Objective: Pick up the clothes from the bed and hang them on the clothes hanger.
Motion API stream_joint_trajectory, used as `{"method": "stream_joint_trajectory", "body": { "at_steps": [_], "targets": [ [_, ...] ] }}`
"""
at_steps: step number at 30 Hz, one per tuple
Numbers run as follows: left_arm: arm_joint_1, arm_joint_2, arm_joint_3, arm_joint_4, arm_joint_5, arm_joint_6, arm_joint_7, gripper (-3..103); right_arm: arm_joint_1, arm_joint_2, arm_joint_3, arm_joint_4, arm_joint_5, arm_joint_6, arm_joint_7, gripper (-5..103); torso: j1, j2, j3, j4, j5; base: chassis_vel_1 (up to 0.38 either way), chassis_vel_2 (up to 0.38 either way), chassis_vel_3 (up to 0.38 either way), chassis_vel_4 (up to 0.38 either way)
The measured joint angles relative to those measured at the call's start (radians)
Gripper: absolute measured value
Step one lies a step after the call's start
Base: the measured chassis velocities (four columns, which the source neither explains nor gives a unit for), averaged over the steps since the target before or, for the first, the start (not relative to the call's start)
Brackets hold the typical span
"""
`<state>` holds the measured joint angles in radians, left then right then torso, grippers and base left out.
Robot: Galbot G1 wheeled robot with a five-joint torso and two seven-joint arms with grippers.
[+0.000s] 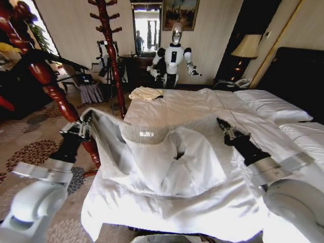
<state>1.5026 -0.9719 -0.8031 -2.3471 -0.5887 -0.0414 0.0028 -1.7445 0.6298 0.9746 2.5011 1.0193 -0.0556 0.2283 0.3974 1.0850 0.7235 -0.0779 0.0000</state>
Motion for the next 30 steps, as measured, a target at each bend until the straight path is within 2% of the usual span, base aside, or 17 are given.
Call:
{"method": "stream_joint_trajectory", "body": {
  "at_steps": [7, 11, 12, 15, 18, 20, 23, 25, 27, 28, 30],
  "targets": [
    [-0.003, 0.003, 0.069, 0.046, 0.028, 0.034, -0.012, 6, 0.002, -0.008, -0.005, 0.000, -0.015, -0.011, 0.010, 0, 0.000, 0.000, 0.000, 0.0000, 0.0001, 0.000, 0.000, 0.000, 0.000],
    [-0.008, -0.008, 0.158, 0.101, 0.038, 0.132, -0.118, 3, -0.007, 0.018, -0.067, -0.001, -0.083, -0.031, 0.040, 0, 0.000, 0.000, 0.000, 0.0000, 0.0002, 0.000, 0.000, 0.000, 0.000],
    [-0.008, -0.008, 0.158, 0.101, 0.038, 0.132, -0.118, 3, -0.007, 0.018, -0.067, -0.001, -0.083, -0.031, 0.040, 0, 0.000, 0.000, 0.000, 0.0000, 0.0002, 0.000, 0.000, 0.000, 0.000],
    [-0.008, -0.015, 0.202, 0.135, 0.040, 0.180, -0.169, 19, -0.012, 0.037, -0.105, -0.008, -0.123, -0.036, 0.048, 0, 0.000, 0.000, 0.000, -0.0001, 0.0001, 0.000, 0.000, 0.000, 0.000],
    [-0.011, -0.019, 0.215, 0.143, 0.037, 0.191, -0.180, 24, -0.013, 0.046, -0.113, -0.008, -0.128, -0.037, 0.048, 0, 0.000, 0.000, 0.000, 0.0000, 0.0000, 0.000, 0.000, 0.000, 0.000],
    [-0.013, -0.018, 0.204, 0.126, 0.018, 0.192, -0.178, 35, -0.012, 0.053, -0.111, -0.005, -0.126, -0.037, 0.047, 0, 0.000, 0.000, 0.000, -0.0001, -0.0001, 0.000, 0.000, 0.000, 0.000],
    [-0.004, 0.002, 0.151, 0.065, -0.050, 0.161, -0.144, 52, -0.008, 0.055, -0.097, -0.003, -0.112, -0.037, 0.045, 0, 0.000, 0.000, 0.000, 0.0000, 0.0001, 0.000, 0.000, 0.000, 0.000],
    [-0.002, 0.006, 0.141, 0.055, -0.064, 0.154, -0.137, 52, -0.007, 0.055, -0.095, -0.003, -0.110, -0.037, 0.045, 0, 0.000, 0.000, 0.000, 0.0000, 0.0001, 0.000, 0.000, 0.000, 0.000],
    [-0.004, 0.038, 0.068, -0.004, -0.152, 0.118, -0.109, 62, -0.003, 0.054, -0.088, -0.002, -0.103, -0.037, 0.045, 0, 0.000, 0.000, 0.000, 0.0001, 0.0001, 0.000, 0.000, 0.000, 0.000],
    [-0.004, 0.038, 0.068, -0.004, -0.152, 0.118, -0.109, 62, -0.003, 0.054, -0.088, -0.002, -0.103, -0.037, 0.045, 0, 0.000, 0.000, 0.000, 0.0001, 0.0001, 0.000, 0.000, 0.000, 0.000],
    [-0.019, 0.060, 0.012, -0.042, -0.210, 0.112, -0.109, 73, -0.002, 0.052, -0.087, -0.002, -0.101, -0.036, 0.045, 0, 0.000, 0.000, 0.000, 0.0001, 0.0000, 0.000, 0.000, 0.000, 0.000]
  ]
}}
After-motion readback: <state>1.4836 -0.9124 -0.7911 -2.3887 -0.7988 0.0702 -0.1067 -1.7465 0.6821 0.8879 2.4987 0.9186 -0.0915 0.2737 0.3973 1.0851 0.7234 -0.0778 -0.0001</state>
